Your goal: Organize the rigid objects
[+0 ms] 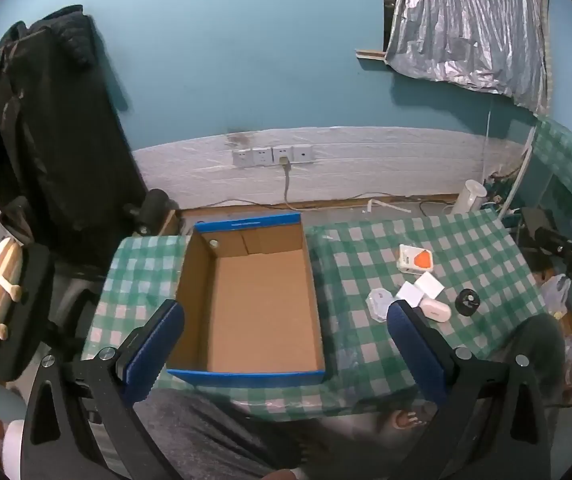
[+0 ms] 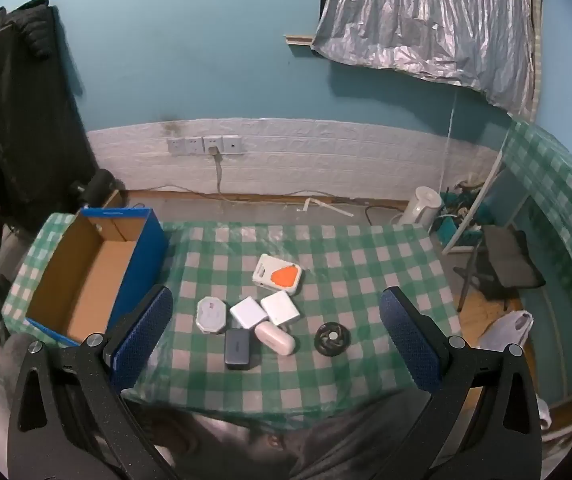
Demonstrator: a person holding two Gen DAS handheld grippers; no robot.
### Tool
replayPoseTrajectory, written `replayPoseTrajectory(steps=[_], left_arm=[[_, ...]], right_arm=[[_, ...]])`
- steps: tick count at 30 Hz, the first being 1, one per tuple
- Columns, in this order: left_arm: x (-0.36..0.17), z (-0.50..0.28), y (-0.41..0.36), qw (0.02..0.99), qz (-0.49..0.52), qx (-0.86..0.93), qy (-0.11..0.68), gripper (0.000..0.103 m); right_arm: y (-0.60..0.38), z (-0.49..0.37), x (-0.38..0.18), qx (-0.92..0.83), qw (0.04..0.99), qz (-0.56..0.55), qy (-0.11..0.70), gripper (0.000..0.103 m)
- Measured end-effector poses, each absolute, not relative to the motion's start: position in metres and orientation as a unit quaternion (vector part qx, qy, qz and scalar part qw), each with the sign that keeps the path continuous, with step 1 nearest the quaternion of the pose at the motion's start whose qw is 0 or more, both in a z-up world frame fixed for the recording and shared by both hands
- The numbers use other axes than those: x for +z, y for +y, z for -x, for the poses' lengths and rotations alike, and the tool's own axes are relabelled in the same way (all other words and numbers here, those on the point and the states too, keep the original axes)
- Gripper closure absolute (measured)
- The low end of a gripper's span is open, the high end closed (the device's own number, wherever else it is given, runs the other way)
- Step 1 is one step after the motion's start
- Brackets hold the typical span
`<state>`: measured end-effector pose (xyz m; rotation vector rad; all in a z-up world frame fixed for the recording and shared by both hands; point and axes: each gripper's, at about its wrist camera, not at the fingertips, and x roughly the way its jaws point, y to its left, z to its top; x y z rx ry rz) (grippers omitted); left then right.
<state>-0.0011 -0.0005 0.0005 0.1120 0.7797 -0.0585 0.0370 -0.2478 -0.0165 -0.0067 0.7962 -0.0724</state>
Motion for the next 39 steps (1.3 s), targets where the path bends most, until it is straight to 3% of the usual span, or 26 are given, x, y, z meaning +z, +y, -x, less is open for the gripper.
replayPoseTrajectory(steps=[39], left_arm=[[-0.002, 0.002, 0.004, 0.918, -0.037, -0.044, 0.392, 0.001]], right_arm=[[-0.25, -0.036, -0.026, -0.034, 0.916, -0.003, 0.399, 0.001]])
